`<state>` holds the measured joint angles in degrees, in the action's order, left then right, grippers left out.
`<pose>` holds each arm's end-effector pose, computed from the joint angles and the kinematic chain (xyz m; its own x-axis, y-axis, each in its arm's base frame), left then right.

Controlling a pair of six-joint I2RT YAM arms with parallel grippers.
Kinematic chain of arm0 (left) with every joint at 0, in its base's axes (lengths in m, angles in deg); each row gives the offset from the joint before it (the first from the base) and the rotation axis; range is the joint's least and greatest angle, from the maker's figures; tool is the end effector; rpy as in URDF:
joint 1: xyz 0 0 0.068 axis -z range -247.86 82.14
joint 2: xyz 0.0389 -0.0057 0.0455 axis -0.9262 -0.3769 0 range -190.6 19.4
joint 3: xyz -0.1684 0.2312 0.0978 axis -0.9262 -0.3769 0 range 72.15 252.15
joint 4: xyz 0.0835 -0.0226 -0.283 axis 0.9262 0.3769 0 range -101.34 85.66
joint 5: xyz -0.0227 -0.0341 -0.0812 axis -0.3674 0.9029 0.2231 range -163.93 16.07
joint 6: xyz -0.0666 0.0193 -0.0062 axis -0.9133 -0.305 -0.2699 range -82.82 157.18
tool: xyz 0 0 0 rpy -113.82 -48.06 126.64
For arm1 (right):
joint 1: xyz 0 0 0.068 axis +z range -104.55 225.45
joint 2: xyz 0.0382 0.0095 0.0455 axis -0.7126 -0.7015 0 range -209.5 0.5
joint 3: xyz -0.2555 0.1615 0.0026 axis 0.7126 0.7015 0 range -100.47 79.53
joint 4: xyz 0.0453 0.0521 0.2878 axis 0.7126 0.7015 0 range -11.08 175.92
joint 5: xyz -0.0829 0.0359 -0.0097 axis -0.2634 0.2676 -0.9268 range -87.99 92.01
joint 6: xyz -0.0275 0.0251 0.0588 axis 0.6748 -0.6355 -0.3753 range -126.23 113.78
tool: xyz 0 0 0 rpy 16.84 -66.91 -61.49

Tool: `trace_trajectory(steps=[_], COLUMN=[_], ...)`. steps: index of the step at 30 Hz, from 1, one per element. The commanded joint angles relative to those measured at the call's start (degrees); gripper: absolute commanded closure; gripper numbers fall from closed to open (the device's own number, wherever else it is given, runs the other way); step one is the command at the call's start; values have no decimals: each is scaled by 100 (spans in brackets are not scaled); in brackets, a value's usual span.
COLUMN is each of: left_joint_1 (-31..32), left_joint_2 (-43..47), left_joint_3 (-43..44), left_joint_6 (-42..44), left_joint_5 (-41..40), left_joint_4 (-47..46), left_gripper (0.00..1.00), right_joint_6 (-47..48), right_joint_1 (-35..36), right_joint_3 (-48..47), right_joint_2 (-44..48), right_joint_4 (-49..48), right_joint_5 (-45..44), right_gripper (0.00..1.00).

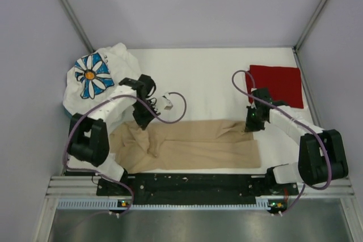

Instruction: Fold and stack the t-shirts

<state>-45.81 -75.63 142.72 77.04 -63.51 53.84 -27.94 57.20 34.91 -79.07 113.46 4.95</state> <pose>0.2999 -0.1326 0.2151 -0.4742 0.8721 -0.1207 0.8782 0.4589 -0.1346 0.2711 0.0594 0.1687 -0.9337 0.1832 -0.3075 0.1340 0.9756 0.1742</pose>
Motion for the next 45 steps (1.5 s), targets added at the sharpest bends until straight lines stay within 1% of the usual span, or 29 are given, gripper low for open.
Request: trace_trajectory(steps=[1, 2, 6, 10, 12, 14, 17, 20, 23, 25, 28, 31, 32, 34, 37, 39, 41, 45], left_joint_1=[-604, -683, -833, -1140, -1298, -1352, -1361, -1396, -1492, -1510, -1519, -1545, -1562, -1598, -1607, -1615, -1615, -1615], left_joint_2=[923, 1055, 1407, 1732, 1846, 1856, 1759, 1672, 1671, 1741, 2048, 2487, 2584, 2769, 3042, 3095, 3069, 2885], left_joint_3=[-516, -665, -1298, -1642, -1389, -907, -90, 640, 1274, 1363, 777, 30, -16, 36, 2, -304, -744, -1439], left_joint_6=[215, 250, 400, 400, 295, 137, -74, -250, -364, -312, -224, -215, -233, -224, -31, 110, 206, 251], left_joint_5=[22, 48, 14, -390, -453, -365, -242, -495, -576, -584, -593, -838, -865, -752, -550, -462, -427, -461], left_joint_4=[529, 626, 820, 645, 435, 215, -75, -330, -376, -209, -120, -226, -121, 291, 1160, 1539, 1663, 1471], left_gripper=[100, 100, 100, 100, 100, 100, 100, 100, 100, 100, 100, 100, 100, 100, 100, 100, 100, 100], right_joint_6=[-368, -395, -439, -360, -229, -97, 79, 185, 308, 335, 317, 308, 300, 273, 203, 141, 115, 62], right_joint_1=[-41, -50, -76, -208, -199, -208, -199, -208, -208, -217, -208, -217, -217, -217, -217, -208, -208, -217], right_joint_3=[120, 112, 94, -64, -274, -607, -1266, -1882, -2269, -2323, -2095, -1884, -1831, -1700, -1375, -1129, -935, -768], right_joint_2=[600, 644, 697, 662, 627, 443, -145, -506, -682, -718, -709, -762, -762, -701, -499, -393, -366, -489], right_joint_4=[360, 395, 457, 404, 229, 79, 44, 44, 79, 105, 114, 114, 123, 140, 167, 184, 184, 184], right_joint_5=[-267, -433, -610, -795, -909, -901, -900, -1146, -1287, -1244, -1147, -1164, -1138, -1076, -1147, -1068, -980, -927], right_gripper=[100, 100, 100, 100, 100, 100, 100, 100, 100, 100, 100, 100, 100, 100, 100, 100, 100, 100])
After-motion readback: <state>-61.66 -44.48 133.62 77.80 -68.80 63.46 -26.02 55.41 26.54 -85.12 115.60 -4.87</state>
